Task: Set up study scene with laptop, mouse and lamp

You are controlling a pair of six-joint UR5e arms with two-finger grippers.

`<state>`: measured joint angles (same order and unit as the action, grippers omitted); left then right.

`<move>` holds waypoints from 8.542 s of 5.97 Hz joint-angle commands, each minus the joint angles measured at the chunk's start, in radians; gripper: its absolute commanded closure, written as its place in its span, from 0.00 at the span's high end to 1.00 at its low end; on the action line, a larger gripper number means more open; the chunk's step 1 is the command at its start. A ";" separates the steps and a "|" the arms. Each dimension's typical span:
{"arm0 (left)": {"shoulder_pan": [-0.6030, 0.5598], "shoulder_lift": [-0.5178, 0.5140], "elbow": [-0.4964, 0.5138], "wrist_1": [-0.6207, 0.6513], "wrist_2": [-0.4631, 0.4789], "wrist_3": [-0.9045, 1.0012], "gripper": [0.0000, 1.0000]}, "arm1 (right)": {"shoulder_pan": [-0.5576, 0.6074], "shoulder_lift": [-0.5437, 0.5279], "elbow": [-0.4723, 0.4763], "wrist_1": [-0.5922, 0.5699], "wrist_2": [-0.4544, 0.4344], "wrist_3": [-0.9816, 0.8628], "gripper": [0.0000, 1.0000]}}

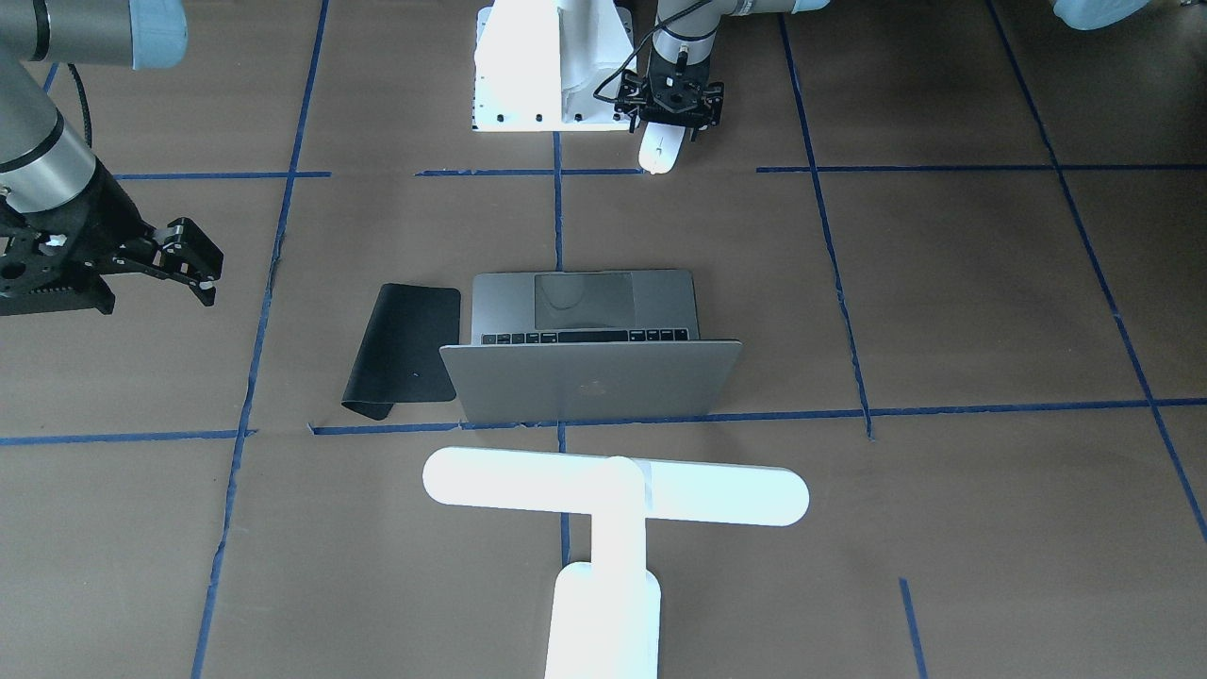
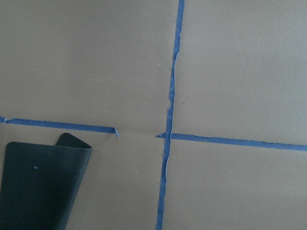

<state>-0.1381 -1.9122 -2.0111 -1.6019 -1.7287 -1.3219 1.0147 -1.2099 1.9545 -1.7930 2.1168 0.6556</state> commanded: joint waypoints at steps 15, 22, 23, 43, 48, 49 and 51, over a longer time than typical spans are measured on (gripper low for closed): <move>-0.217 -0.128 0.053 0.014 -0.008 0.087 0.06 | 0.013 -0.023 0.020 0.000 0.000 -0.029 1.00; -0.290 -0.825 0.858 -0.174 -0.006 -0.112 0.04 | 0.286 -0.157 -0.152 0.011 0.181 -0.528 1.00; -0.293 -0.870 0.947 -0.235 -0.006 -0.112 0.04 | 0.286 -0.157 -0.152 0.011 0.184 -0.527 1.00; -0.606 -0.077 -0.015 0.138 -0.408 0.409 1.00 | 0.471 -0.244 -0.250 0.084 0.215 -0.630 1.00; -1.084 0.131 0.069 0.345 -0.549 1.098 1.00 | 0.580 -0.479 -0.284 0.227 0.215 -0.757 1.00; -1.182 0.151 0.171 0.346 -0.554 1.276 1.00 | 0.582 -0.479 -0.287 0.227 0.215 -0.748 1.00; -1.335 0.169 0.364 0.332 -0.552 1.556 1.00 | 0.582 -0.481 -0.290 0.227 0.219 -0.745 1.00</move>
<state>-1.4085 -1.7550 -1.7309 -1.2657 -2.2817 0.1158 1.5963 -1.6891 1.6660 -1.5667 2.3338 -0.0896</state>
